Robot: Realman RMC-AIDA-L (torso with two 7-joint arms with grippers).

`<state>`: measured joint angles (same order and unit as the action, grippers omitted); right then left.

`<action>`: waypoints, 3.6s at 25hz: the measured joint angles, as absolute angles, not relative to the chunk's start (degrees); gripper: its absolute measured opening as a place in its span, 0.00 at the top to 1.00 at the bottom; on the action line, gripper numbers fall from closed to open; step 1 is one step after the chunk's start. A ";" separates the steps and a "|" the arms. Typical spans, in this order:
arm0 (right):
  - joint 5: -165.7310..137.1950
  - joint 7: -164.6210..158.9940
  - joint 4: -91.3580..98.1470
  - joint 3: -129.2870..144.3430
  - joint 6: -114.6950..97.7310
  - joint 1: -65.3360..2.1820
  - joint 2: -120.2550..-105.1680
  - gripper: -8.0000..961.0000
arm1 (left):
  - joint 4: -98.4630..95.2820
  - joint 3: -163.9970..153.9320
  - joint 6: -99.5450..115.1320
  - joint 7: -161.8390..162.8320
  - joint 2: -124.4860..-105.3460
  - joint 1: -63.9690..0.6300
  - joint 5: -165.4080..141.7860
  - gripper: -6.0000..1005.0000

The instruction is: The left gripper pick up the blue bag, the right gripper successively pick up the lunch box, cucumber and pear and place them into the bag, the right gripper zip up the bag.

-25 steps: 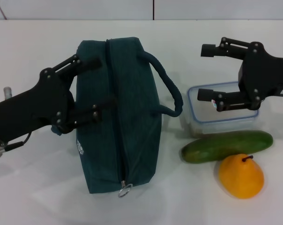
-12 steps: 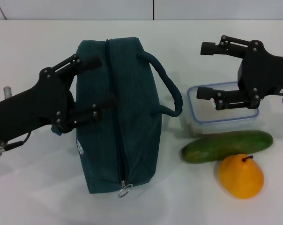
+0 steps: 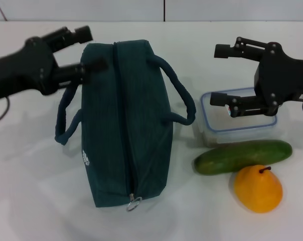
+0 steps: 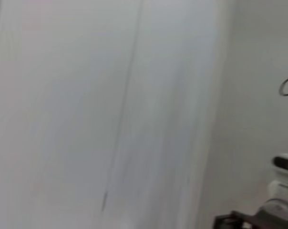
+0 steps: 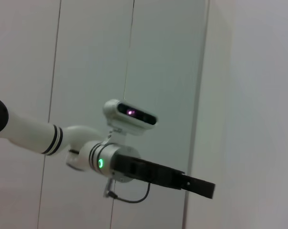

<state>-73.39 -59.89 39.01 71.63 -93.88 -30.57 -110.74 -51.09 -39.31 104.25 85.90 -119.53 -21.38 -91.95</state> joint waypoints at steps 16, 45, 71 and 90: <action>-73.79 -59.81 39.12 71.63 -92.41 -31.11 -111.25 0.12 | -60.88 -39.86 95.96 104.34 -119.69 -18.86 -101.98 0.14; -73.83 -58.86 39.17 71.94 -90.30 -31.09 -112.46 0.13 | -53.44 -39.62 90.95 102.74 -119.52 -21.76 -105.39 0.30; -69.77 -53.75 34.62 71.08 -81.82 -30.61 -115.79 0.14 | -42.30 -39.61 84.50 93.39 -119.60 -25.40 -99.60 0.89; -30.89 -64.81 -0.85 70.78 -92.11 -21.86 -116.22 0.15 | -39.88 -40.38 86.50 83.04 -119.58 -24.05 -98.16 0.90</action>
